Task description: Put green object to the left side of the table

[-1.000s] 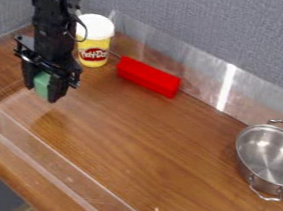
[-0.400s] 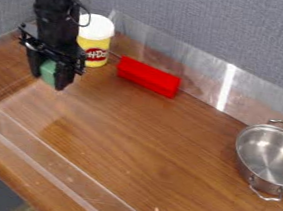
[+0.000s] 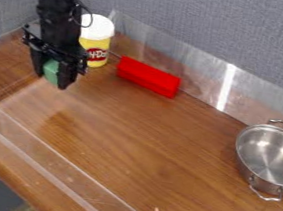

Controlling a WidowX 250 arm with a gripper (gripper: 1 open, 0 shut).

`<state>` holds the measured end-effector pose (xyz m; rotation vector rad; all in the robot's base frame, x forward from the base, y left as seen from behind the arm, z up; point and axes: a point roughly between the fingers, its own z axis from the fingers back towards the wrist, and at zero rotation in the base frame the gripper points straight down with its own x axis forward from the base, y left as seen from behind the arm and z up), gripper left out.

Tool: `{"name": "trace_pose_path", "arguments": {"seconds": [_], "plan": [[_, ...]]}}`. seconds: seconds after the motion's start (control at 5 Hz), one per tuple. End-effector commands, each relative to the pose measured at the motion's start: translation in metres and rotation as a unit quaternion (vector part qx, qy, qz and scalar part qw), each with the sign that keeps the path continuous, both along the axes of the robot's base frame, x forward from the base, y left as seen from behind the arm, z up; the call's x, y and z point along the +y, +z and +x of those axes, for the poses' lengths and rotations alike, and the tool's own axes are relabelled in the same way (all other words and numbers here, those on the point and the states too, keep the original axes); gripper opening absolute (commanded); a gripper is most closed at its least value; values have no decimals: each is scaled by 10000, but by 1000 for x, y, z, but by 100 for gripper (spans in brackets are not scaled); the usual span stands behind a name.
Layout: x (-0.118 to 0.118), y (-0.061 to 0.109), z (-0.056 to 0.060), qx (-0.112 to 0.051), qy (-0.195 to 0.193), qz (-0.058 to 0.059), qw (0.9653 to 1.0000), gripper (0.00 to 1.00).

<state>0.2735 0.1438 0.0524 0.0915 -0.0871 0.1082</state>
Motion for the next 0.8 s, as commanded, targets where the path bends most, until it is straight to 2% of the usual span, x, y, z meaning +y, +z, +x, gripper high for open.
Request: {"name": "trace_pose_path", "arguments": {"seconds": [0.0,0.4,0.6], "plan": [[13,8,11,-227,72,157,9996,0],[20,0,17,-203,121,159,9996,0],[21,0,19,-219,143,151,9995,100]]}}
